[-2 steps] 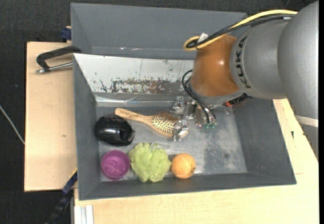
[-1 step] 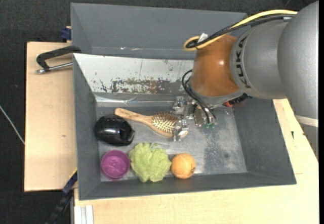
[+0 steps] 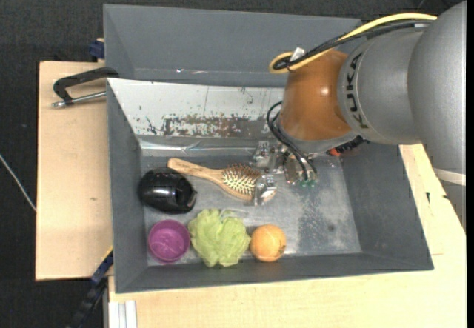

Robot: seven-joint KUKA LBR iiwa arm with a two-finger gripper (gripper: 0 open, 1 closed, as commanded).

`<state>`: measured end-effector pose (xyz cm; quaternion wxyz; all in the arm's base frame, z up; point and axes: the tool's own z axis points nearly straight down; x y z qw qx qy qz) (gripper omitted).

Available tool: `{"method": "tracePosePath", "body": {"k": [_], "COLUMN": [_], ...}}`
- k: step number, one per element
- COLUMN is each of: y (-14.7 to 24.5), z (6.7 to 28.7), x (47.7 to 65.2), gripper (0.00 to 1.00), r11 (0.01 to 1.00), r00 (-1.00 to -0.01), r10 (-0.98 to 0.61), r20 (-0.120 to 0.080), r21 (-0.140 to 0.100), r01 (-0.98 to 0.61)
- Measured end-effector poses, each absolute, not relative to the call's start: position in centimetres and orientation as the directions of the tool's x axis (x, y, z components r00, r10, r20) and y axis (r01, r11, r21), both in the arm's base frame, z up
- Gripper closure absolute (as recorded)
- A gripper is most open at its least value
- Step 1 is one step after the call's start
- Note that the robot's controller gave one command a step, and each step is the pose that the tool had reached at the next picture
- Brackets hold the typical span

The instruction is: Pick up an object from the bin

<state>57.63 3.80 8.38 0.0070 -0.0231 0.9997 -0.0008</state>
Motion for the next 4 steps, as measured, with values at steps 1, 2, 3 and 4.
{"method": "tracePosePath", "body": {"k": [1, 2, 3, 4], "y": [3.9, 3.9, 3.9, 3.9], "z": [9.1, 9.6, 10.7, 11.7], "x": [57.7, 57.6, 57.5, 57.5], "gripper": [1.0, 1.0, 1.0, 1.0], "r11": [0.999, 0.999, 0.999, 0.999], "r00": [-0.999, -0.999, -0.999, -0.999], "r10": [-0.046, -0.047, -0.047, -0.047], "r20": [-0.016, -0.008, -0.005, -0.006], "r21": [0.0, 0.0, 0.001, 0.001], "r01": [-0.046, -0.047, -0.047, -0.047]}}
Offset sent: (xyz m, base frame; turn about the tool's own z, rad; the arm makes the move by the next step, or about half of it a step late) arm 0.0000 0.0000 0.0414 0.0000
